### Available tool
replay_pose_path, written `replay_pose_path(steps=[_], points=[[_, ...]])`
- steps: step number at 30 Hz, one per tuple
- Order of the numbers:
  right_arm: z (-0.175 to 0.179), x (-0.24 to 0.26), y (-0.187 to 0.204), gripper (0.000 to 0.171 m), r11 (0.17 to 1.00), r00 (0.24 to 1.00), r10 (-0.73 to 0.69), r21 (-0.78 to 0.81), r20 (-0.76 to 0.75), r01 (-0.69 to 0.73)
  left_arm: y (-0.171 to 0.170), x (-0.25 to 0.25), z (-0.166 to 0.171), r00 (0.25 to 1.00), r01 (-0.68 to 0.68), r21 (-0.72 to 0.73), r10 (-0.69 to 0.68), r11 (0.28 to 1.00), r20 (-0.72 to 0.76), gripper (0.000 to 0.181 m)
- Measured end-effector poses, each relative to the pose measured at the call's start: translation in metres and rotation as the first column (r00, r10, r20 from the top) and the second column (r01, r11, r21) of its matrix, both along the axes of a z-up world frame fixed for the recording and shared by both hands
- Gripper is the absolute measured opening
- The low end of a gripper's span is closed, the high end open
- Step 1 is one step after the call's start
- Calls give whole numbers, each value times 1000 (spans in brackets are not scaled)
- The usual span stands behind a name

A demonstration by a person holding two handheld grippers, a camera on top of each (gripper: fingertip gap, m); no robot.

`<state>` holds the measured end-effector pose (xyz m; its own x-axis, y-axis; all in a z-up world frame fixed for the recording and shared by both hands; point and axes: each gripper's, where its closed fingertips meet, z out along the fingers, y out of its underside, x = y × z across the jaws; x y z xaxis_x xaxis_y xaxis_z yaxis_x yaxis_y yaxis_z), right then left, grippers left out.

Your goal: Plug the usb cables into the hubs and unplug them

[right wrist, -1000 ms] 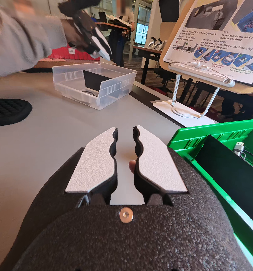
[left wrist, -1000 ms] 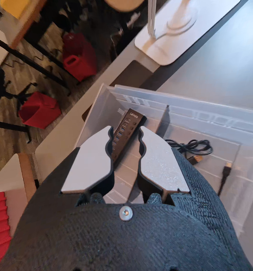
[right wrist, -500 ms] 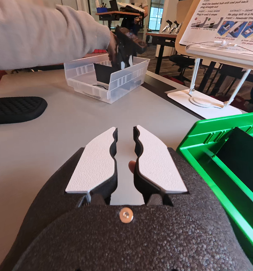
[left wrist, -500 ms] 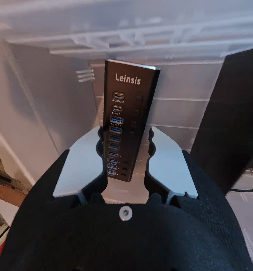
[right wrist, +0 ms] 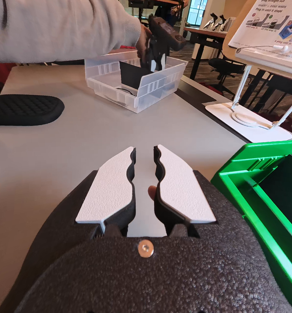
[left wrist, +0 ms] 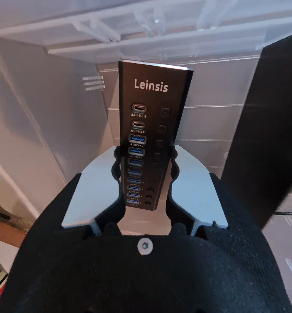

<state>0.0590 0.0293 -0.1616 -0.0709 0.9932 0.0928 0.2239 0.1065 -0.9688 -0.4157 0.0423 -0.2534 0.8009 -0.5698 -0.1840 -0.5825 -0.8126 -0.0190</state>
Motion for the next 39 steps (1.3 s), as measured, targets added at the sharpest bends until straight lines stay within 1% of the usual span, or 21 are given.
replay_pose_path(steps=[3,5,7,9,12,14,15,17,19,21,23,24,26,28,30,32,33,36,39], points=[[5,3,1,20,1000,1000,-12,14,-15,13,0,13,32,998,4,129,-12,992,62,58],[6,3,1,19,1000,1000,-9,12,-19,9,-3,25,63,993,7,229,-35,973,115,58],[5,1,-1,19,1000,1000,1,11,-15,-1,-6,43,100,986,33,352,-89,936,144,58],[1,-1,-4,19,1000,1000,15,20,-4,-15,-10,75,141,970,63,498,-170,865,173,58],[-4,-6,-11,20,999,1000,27,42,15,-28,-22,149,196,923,60,711,-310,701,228,58],[-6,-10,-15,24,998,999,30,51,16,-31,-34,208,216,878,1,803,-384,596,284,58],[-7,-12,-18,27,998,999,32,53,15,-33,-40,239,220,841,-45,828,-426,559,334,58],[-8,-16,-24,34,997,999,36,61,10,-37,-54,301,218,733,-147,843,-516,517,444,58],[-5,-19,-37,46,997,997,71,28,-8,-71,-66,356,206,607,-222,834,-598,504,523,58],[1,-20,-52,57,988,991,127,-89,-38,-130,-74,397,188,500,-264,810,-644,523,579,57],[3,-20,-56,67,964,988,150,-214,-43,-156,-77,423,163,441,-256,771,-640,582,629,57],[1,-20,-54,71,963,988,150,-223,-32,-153,-77,431,149,436,-237,756,-629,610,644,57],[-4,-23,-53,72,973,988,152,-174,-5,-150,-78,438,128,433,-213,737,-615,641,659,57],[-9,-30,-63,73,968,981,191,-169,22,-185,-79,444,115,390,-224,693,-589,685,708,57],[-18,-40,-77,75,961,970,236,-163,64,-223,-82,452,107,365,-208,681,-590,702,720,57],[-25,-49,-91,73,954,960,271,-153,77,-257,-86,461,102,358,-168,685,-603,709,713,57],[-26,-54,-97,67,952,958,280,-150,63,-268,-89,465,101,356,-152,692,-614,706,705,57],[-27,-57,-103,69,950,953,298,-117,56,-290,-93,469,100,371,-127,716,-637,686,676,57],[-22,-51,-106,68,947,950,310,-95,36,-306,-97,473,105,364,-131,739,-661,661,656,57]])
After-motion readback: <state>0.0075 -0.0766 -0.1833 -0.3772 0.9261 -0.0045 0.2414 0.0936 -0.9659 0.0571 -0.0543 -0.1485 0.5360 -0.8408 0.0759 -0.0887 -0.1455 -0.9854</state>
